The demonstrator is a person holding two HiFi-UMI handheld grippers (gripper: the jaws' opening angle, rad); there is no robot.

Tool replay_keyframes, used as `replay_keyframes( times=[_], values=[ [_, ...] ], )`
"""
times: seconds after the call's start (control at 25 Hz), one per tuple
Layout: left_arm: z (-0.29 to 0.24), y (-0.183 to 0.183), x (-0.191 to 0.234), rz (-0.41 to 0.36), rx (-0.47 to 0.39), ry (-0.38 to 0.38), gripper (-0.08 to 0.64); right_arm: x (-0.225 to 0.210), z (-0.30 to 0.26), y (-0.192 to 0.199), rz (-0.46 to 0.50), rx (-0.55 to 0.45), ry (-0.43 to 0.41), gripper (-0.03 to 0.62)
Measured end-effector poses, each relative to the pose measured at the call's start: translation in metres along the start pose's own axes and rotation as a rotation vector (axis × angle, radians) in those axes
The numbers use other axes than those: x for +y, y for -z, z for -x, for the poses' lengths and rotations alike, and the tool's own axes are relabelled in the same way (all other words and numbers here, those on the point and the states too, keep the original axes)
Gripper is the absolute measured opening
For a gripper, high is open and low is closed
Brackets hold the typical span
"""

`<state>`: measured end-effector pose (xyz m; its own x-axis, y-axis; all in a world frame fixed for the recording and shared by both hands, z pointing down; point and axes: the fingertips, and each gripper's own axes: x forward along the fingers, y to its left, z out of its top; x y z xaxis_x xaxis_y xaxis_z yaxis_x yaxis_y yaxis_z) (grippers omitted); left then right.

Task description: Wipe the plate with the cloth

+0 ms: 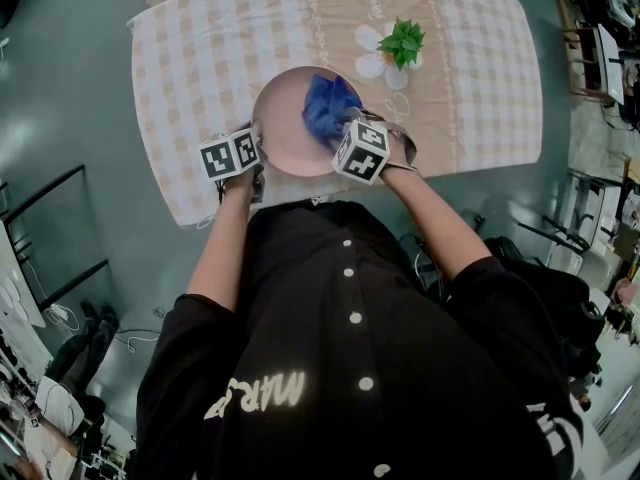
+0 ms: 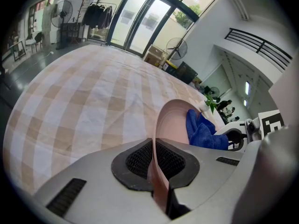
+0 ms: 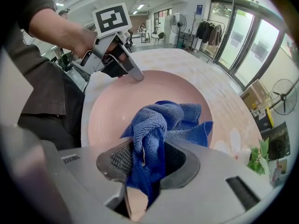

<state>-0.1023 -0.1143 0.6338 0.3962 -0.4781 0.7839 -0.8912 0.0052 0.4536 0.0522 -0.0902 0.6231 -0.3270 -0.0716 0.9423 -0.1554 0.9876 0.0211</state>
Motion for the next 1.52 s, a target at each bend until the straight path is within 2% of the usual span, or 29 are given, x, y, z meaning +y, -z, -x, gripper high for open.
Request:
replay_keyframes(
  times=[0.28,0.8,0.92,1.08,1.16,1.32,1.52],
  values=[
    [0.000,0.000,0.001,-0.007,0.005,-0.001,0.031,-0.012,0.002,0.005,-0.009,-0.009,0.078,0.130],
    [0.000,0.001,-0.001,-0.011,0.005,-0.007,0.030,-0.016,0.003,0.006,0.001,-0.016,0.093,0.129],
    [0.001,0.001,-0.002,-0.042,0.009,-0.017,0.031,-0.015,0.005,0.004,-0.006,-0.033,0.082,0.127],
    [0.003,0.001,-0.006,-0.090,0.012,0.006,0.034,-0.013,0.010,-0.002,-0.019,-0.071,0.080,0.126],
    [0.006,-0.001,-0.010,-0.102,-0.001,0.021,0.063,-0.012,0.014,-0.007,-0.030,-0.102,0.077,0.126],
    [0.014,-0.004,-0.014,-0.154,-0.031,0.006,0.136,-0.009,0.024,-0.016,-0.075,-0.177,0.067,0.126],
    [0.029,-0.016,-0.023,-0.179,-0.083,0.006,0.147,-0.012,0.045,-0.024,-0.143,-0.272,0.086,0.126]
  ],
)
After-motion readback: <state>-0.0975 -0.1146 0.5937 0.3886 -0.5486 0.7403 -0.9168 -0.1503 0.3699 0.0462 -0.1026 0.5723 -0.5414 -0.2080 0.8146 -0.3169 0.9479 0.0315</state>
